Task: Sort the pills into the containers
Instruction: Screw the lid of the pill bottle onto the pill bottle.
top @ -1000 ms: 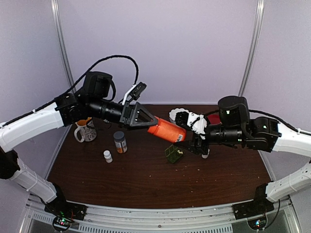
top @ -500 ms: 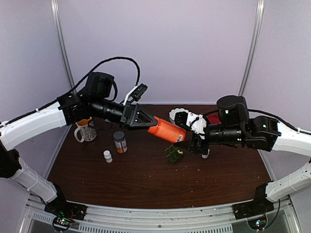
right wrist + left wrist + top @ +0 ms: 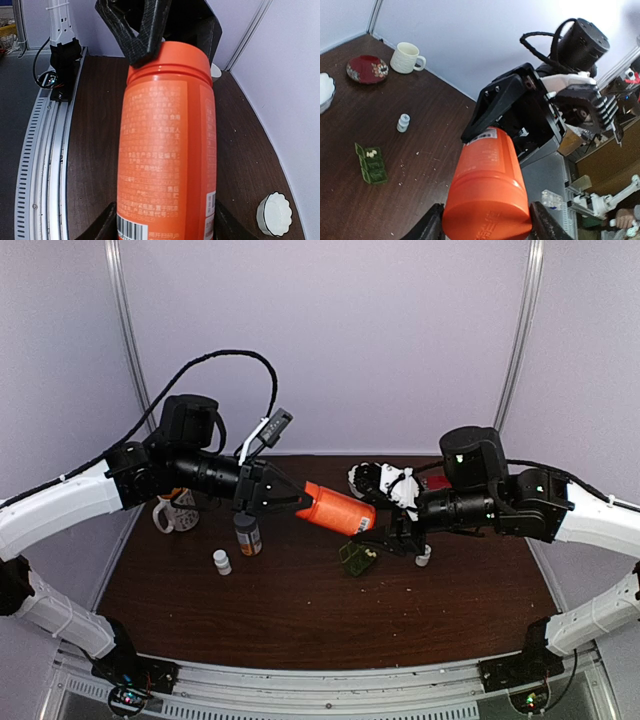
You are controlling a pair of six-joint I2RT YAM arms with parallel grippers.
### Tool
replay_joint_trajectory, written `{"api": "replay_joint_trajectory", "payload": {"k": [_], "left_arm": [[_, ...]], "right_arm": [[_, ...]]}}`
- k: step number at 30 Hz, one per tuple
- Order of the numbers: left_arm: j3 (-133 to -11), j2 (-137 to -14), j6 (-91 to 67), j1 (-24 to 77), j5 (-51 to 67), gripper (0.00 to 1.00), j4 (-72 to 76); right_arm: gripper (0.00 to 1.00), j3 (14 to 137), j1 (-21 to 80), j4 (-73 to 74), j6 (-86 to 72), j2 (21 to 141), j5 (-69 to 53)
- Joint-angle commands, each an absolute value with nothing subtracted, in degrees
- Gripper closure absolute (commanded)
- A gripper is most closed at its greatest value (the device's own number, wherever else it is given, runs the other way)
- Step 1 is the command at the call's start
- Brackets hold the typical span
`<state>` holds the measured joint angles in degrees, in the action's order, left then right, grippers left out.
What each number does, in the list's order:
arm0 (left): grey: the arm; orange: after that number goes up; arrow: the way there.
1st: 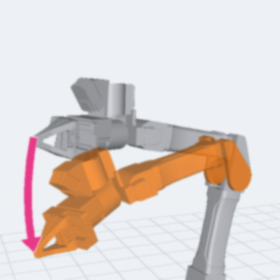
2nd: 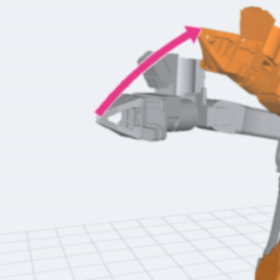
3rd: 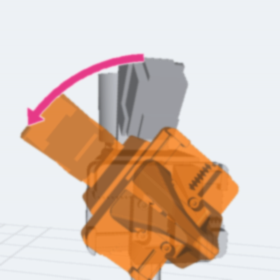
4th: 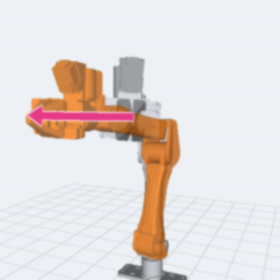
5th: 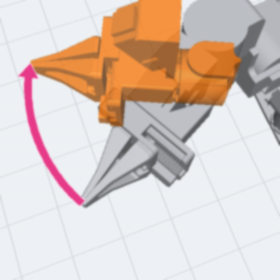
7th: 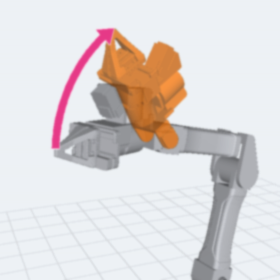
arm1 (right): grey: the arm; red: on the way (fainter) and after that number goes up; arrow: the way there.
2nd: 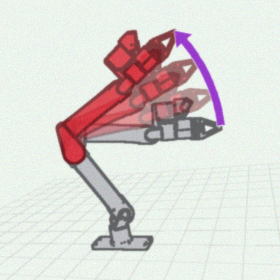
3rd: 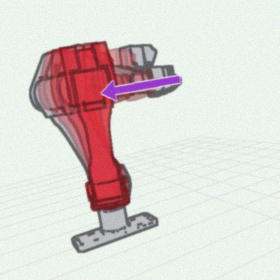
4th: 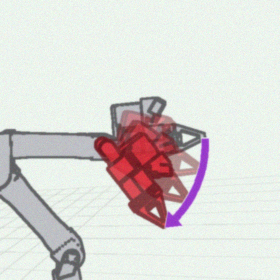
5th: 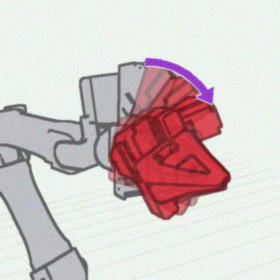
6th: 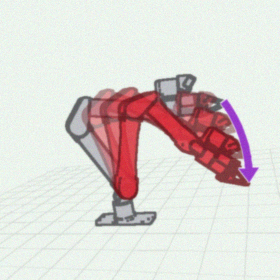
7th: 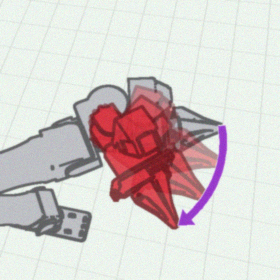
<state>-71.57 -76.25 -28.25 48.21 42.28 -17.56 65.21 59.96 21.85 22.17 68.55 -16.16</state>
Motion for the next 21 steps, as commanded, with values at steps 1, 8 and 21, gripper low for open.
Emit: {"api": "replay_joint_trajectory", "payload": {"k": [1,8,21], "left_arm": [[-72.70,-75.88,-3.91,49.80,42.17,0.88,-11.93],[-77.21,-78.84,11.62,50.99,46.63,1.00,-16.86],[-73.48,-73.94,37.75,54.61,44.03,1.00,-19.14]], "right_arm": [[1.00,66.64,59.11,20.32,16.01,67.34,-25.82],[1.00,66.46,58.91,21.17,15.73,67.57,-26.69],[1.00,65.00,58.75,20.27,14.92,67.41,-28.47]]}}
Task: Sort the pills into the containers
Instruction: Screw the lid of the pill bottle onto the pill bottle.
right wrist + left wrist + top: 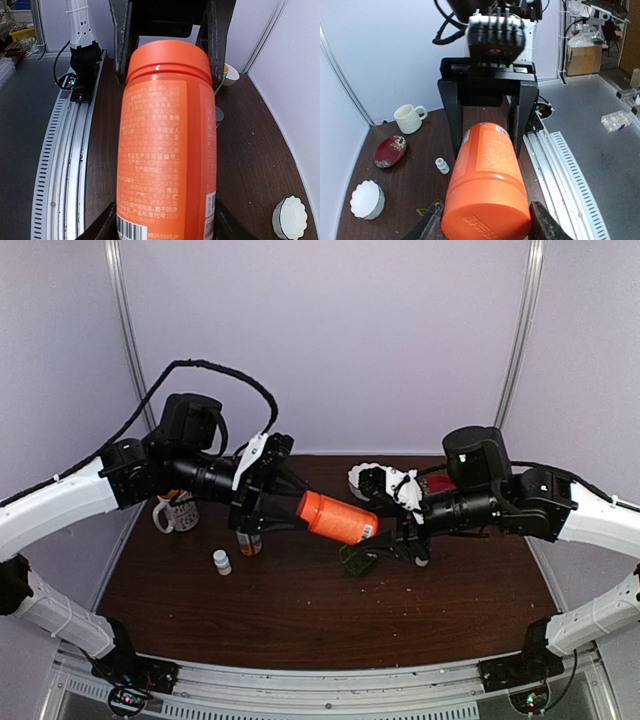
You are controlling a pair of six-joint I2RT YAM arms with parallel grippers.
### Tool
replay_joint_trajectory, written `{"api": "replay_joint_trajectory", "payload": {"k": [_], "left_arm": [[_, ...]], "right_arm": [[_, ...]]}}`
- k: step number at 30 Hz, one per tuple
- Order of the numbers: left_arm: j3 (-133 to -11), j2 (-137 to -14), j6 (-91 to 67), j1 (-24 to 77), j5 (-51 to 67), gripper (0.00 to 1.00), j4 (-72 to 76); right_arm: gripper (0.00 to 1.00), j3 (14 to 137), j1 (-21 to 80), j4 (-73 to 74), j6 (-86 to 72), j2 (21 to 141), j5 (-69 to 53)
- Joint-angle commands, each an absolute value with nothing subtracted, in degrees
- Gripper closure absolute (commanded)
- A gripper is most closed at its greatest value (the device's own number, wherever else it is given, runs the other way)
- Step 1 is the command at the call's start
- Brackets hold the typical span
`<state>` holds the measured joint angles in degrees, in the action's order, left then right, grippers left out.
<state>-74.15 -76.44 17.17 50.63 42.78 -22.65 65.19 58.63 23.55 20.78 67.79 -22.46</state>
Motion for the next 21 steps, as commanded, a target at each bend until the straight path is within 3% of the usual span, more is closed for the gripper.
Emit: {"api": "replay_joint_trajectory", "payload": {"k": [1,4,5,7,8,11,16,21], "left_arm": [[-73.54,-73.83,40.31,55.11,43.12,1.00,-19.43],[-73.94,-73.91,41.98,55.73,40.73,1.00,-19.56],[-74.00,-73.93,41.94,55.76,40.51,0.93,-19.66],[-73.44,-73.50,42.07,55.80,40.82,0.55,-19.57],[-72.96,-73.27,42.16,55.76,41.17,0.42,-19.42],[-71.65,-72.60,41.20,55.80,41.35,0.15,-18.38],[-71.04,-72.22,40.16,55.80,41.09,0.08,-16.59],[-71.28,-72.59,40.07,55.79,40.34,0.13,-16.59]], "right_arm": [[1.00,64.96,58.72,20.28,14.92,67.41,-28.56],[1.00,64.87,58.72,20.54,15.00,67.32,-28.28],[1.00,64.86,58.71,20.68,15.01,67.26,-28.07],[1.00,64.80,58.71,21.02,15.24,67.07,-27.82],[1.00,64.78,58.71,21.16,15.29,67.02,-27.82],[1.00,64.35,58.71,21.21,15.55,66.59,-27.85],[1.00,64.34,58.71,21.22,15.70,66.74,-27.88],[1.00,64.39,58.71,21.04,15.80,66.76,-27.86]]}}
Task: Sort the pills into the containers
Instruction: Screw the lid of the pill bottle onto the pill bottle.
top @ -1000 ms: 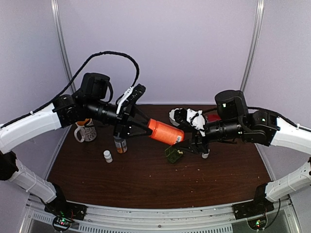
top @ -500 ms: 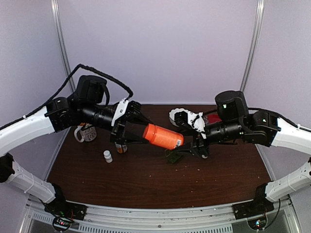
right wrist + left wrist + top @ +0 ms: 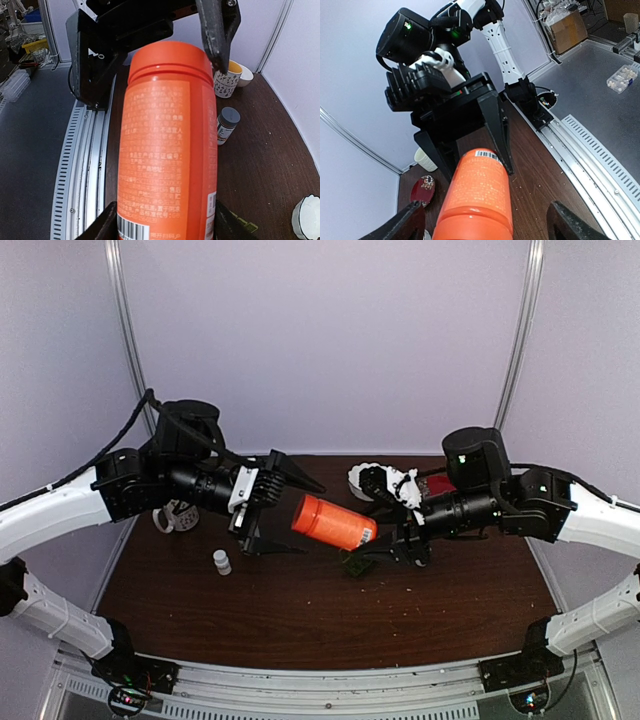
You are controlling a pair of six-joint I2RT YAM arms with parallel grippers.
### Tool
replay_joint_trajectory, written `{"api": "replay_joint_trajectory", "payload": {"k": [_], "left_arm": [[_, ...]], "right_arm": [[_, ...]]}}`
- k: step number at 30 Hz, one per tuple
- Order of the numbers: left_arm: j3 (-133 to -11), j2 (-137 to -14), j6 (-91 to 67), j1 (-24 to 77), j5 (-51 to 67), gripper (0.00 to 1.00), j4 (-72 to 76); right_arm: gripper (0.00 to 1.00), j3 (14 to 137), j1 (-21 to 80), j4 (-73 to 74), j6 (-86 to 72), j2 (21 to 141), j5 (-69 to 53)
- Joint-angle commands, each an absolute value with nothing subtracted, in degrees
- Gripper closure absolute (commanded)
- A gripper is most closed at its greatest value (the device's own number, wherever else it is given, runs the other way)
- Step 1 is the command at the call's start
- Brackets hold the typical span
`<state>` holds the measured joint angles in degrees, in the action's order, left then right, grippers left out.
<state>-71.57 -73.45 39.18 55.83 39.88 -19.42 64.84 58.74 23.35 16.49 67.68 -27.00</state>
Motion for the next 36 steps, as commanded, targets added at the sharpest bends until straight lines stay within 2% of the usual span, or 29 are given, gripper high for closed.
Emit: {"api": "replay_joint_trajectory", "payload": {"k": [1,9,15,21,29,32,34,36], "left_arm": [[-71.47,-72.76,40.10,55.80,40.14,0.14,-16.95],[-72.16,-73.38,39.94,55.76,38.37,0.25,-17.49],[-71.98,-74.07,39.06,55.75,37.08,0.16,-17.50],[-72.37,-74.87,38.38,55.83,37.13,0.20,-17.56],[-73.10,-75.16,38.29,55.83,37.09,0.36,-18.08],[-73.50,-75.47,38.28,55.89,37.20,0.50,-18.77],[-74.46,-75.88,38.32,55.89,37.24,0.62,-20.11],[-75.30,-76.37,38.32,55.83,37.06,0.66,-21.66]], "right_arm": [[1.00,64.30,58.71,20.90,15.76,66.65,-27.82],[1.00,63.52,58.71,20.03,15.54,65.95,-27.34],[1.00,62.75,58.71,18.81,15.24,65.17,-27.06],[1.00,62.75,58.71,18.81,15.11,65.48,-27.33],[1.00,62.62,58.71,18.19,14.82,65.31,-26.84],[0.99,62.24,58.72,17.39,14.47,65.30,-26.65],[0.92,61.86,58.71,16.63,14.29,65.30,-26.39],[0.84,61.19,58.72,15.93,14.16,65.01,-25.88]]}}
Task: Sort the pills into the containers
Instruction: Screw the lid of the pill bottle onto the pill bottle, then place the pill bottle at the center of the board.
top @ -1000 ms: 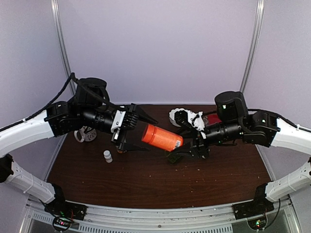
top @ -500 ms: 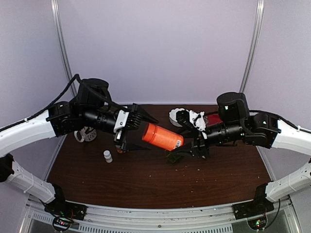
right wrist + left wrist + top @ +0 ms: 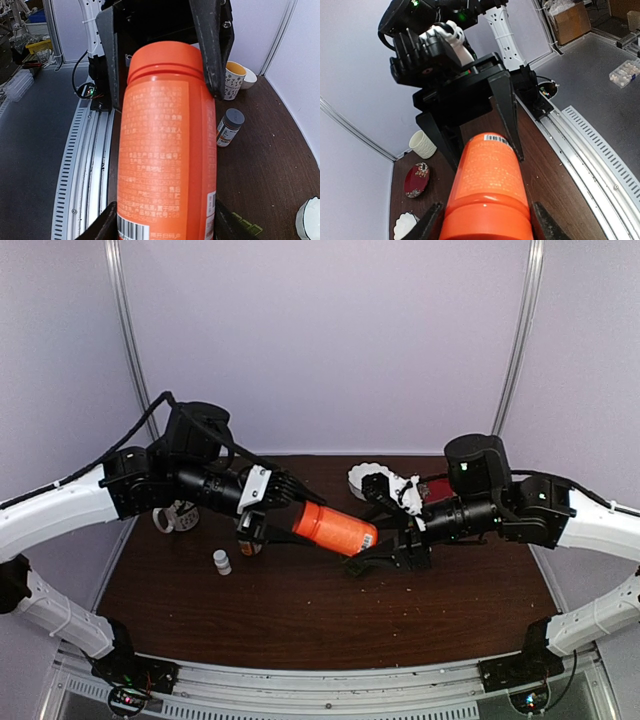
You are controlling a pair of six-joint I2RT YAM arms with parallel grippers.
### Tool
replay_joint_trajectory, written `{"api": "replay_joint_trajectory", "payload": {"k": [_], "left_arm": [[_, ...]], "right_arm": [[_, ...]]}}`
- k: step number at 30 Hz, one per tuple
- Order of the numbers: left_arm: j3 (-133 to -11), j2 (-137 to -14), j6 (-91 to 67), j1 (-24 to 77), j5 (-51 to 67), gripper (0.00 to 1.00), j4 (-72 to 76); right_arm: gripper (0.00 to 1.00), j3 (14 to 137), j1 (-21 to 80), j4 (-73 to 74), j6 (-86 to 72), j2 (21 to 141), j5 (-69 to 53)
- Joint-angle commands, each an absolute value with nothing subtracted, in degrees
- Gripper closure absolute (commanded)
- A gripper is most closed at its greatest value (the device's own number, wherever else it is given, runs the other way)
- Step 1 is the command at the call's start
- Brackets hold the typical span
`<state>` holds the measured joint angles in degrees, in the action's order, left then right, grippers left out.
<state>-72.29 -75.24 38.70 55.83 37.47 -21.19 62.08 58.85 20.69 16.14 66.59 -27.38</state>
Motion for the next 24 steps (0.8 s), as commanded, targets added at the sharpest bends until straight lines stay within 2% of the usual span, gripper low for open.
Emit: {"api": "replay_joint_trajectory", "payload": {"k": [1,6,7,9,12,14,16,18,24], "left_arm": [[-75.54,-76.52,38.21,55.85,36.82,0.66,-22.26],[-75.82,-76.82,35.58,55.86,33.17,0.71,-23.39],[-75.92,-76.89,34.48,55.89,31.67,0.74,-23.53],[-76.10,-77.37,32.65,55.85,27.80,0.78,-23.90],[-76.75,-78.76,27.38,55.81,17.33,0.95,-24.18],[-78.53,-80.85,21.07,55.74,6.14,1.00,-25.62],[-81.69,-83.92,17.71,55.23,-1.61,1.00,-30.36],[-85.12,-87.41,14.50,54.09,-4.43,1.00,-35.20],[-97.67,-100.15,4.11,49.03,-0.21,1.00,-48.24]], "right_arm": [[0.81,60.83,58.71,15.46,14.05,64.90,-25.68],[0.55,59.37,58.71,14.50,14.27,64.23,-23.24],[0.45,59.00,58.71,14.39,14.30,63.94,-22.32],[0.35,58.09,58.71,14.06,14.33,63.16,-20.28],[0.31,55.72,58.58,11.92,12.92,61.52,-15.33],[0.31,54.31,58.16,10.36,11.22,60.64,-12.71],[0.30,52.29,57.72,7.86,8.88,59.47,-11.04],[0.30,50.12,57.30,5.12,6.98,58.36,-9.71],[0.30,47.01,56.90,3.92,2.26,56.74,-0.98]]}}
